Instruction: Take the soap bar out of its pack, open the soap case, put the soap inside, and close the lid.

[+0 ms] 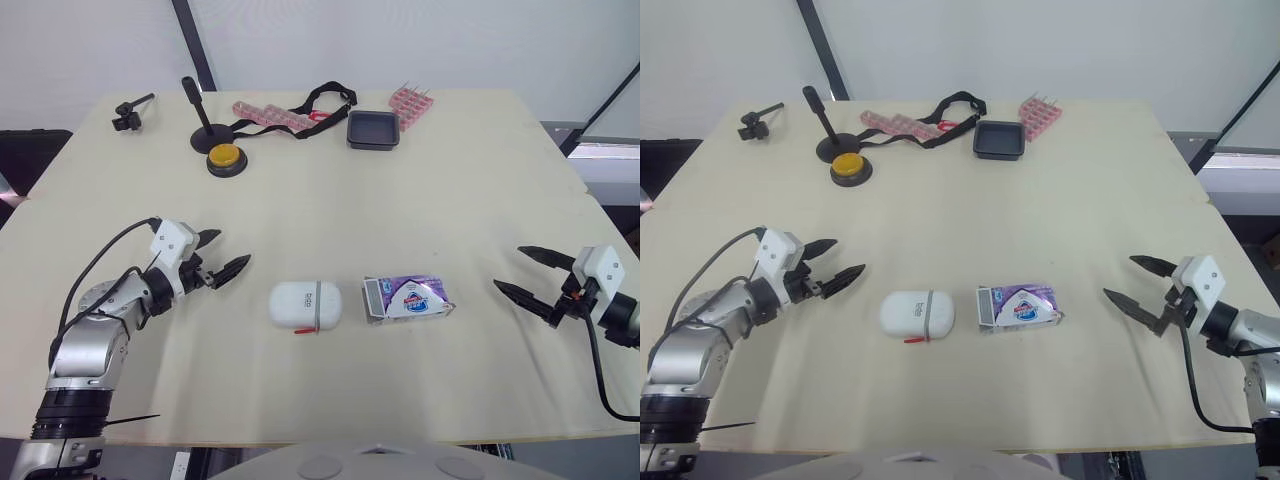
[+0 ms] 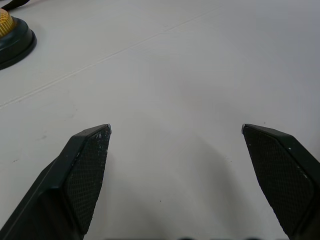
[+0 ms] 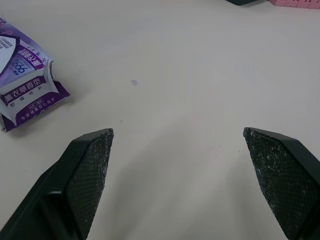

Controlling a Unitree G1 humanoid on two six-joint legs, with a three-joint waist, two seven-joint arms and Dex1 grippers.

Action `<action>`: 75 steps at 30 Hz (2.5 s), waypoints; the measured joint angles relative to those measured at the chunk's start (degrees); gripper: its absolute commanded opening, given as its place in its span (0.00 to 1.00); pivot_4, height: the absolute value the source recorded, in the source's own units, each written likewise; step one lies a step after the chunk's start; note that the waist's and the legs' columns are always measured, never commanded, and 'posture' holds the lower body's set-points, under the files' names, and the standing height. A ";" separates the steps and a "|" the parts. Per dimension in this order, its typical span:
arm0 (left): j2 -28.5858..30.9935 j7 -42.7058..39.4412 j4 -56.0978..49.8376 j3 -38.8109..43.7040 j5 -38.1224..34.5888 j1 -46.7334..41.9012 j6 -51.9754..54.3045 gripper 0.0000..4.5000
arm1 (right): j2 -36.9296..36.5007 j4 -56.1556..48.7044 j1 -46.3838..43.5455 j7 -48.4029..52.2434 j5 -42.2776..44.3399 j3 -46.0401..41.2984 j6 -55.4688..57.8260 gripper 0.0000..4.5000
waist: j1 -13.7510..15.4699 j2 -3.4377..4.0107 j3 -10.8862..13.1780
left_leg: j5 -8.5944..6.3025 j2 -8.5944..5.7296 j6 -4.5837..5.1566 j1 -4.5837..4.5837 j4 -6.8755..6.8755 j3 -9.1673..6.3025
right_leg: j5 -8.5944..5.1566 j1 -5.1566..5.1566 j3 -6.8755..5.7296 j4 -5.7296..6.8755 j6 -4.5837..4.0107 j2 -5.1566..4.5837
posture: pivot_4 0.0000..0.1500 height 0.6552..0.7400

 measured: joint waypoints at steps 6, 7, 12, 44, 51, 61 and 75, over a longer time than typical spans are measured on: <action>0.01 -1.88 0.80 0.39 -3.02 -1.62 1.27 0.99 | -2.07 0.71 -1.18 1.85 -0.48 0.24 -0.01 1.00 | 0.00 0.00 0.00 | -0.01 -0.01 0.03 -0.01 0.07 0.00 | 0.00 0.00 0.01 0.03 -0.01 0.00 | 1.00 0.87; 0.06 -3.18 1.56 0.69 -4.30 -2.26 1.29 0.99 | -3.25 1.20 -2.00 3.05 -0.64 0.61 -0.02 1.00 | -0.03 0.00 0.00 | -0.01 -0.01 0.03 0.00 0.09 0.02 | 0.00 -0.03 0.02 0.07 -0.01 0.00 | 1.00 0.87; 2.16 -10.51 5.67 2.93 -7.16 -4.56 -1.25 0.99 | -11.43 1.94 -6.99 11.32 -3.58 5.29 -1.20 1.00 | -0.23 0.00 0.00 | -0.01 0.02 0.09 0.00 0.16 0.03 | 0.00 -0.09 0.04 0.20 -0.01 0.02 | 1.00 0.87; 7.98 -41.29 -1.42 3.92 -12.47 9.70 -22.88 0.99 | -18.87 -21.00 -20.68 21.80 -7.49 25.14 18.01 1.00 | 0.99 -0.03 -0.01 | -0.12 0.09 0.34 0.01 0.49 0.15 | 0.00 -0.50 0.10 0.61 -0.04 -0.21 | 1.00 0.87; 7.82 -40.06 -0.61 3.16 -11.98 9.41 -23.21 0.99 | -16.04 -17.70 -22.04 20.15 -9.66 27.14 16.98 1.00 | 1.10 -0.03 -0.01 | -0.12 0.08 0.34 -0.01 0.51 0.18 | -0.01 -0.56 0.13 0.69 -0.04 -0.06 | 1.00 0.87; 7.86 -40.26 -0.53 3.06 -11.46 10.09 -23.22 0.99 | -13.14 -15.50 -22.60 19.98 -10.61 28.47 15.44 1.00 | 0.97 -0.03 -0.01 | -0.12 0.10 0.33 0.00 0.54 0.20 | -0.01 -0.57 0.16 0.73 -0.04 -0.01 | 1.00 0.87; 7.87 -39.91 -0.45 2.71 -10.76 9.86 -24.39 1.00 | -10.78 -12.54 -22.80 19.64 -11.87 29.85 14.13 0.94 | 1.09 -0.04 -0.01 | -0.12 0.11 0.33 0.00 0.61 0.20 | -0.01 -0.57 0.17 0.80 -0.04 0.00 | 1.00 0.87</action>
